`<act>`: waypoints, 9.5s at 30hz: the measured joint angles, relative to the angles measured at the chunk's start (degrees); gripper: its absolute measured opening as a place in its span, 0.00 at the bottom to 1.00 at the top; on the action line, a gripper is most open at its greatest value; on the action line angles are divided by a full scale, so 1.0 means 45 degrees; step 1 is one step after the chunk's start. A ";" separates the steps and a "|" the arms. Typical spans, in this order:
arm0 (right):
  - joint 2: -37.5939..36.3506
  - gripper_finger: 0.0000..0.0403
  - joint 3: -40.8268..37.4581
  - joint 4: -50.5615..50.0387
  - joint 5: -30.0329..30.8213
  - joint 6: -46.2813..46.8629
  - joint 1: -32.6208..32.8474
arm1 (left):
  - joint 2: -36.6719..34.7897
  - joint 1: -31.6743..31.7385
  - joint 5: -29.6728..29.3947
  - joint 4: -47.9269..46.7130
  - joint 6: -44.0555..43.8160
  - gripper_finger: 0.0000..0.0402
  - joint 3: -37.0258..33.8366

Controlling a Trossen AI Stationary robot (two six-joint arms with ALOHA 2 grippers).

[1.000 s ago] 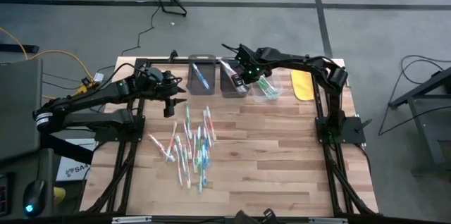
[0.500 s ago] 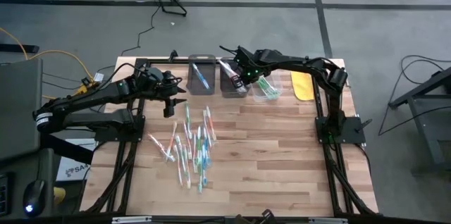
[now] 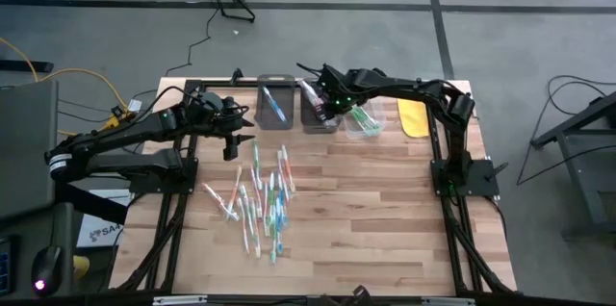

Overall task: Pick & Place Toothbrushes
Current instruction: Put the orange toothbrush into the right black bin

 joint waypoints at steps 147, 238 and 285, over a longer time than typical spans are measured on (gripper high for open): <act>-0.8582 0.36 -1.2211 1.1537 0.3350 -0.6240 0.7851 | 0.4371 -0.5805 -0.1640 -0.3485 -0.1679 0.41 0.2739; -0.7503 0.36 -1.2211 1.5118 0.3310 -0.6033 0.8832 | 0.9030 -1.0656 -0.6206 -0.7102 -0.5506 0.01 0.7575; -0.2749 0.05 -1.0885 2.3944 0.3000 -0.8692 0.7475 | 0.8291 -0.7067 -0.4435 0.1259 -0.0332 0.07 0.7902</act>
